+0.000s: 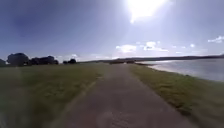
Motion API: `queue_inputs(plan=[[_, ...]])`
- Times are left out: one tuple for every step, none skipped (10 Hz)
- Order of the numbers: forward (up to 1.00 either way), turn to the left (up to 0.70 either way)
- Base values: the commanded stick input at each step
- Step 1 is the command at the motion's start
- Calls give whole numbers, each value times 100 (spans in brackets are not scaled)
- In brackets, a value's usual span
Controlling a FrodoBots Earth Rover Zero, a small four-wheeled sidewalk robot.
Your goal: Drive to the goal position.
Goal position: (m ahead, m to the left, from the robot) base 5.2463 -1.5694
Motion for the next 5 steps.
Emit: queue_inputs(plan=[[70, 5], [70, 5], [70, 5], [70, 5], [70, 5]])
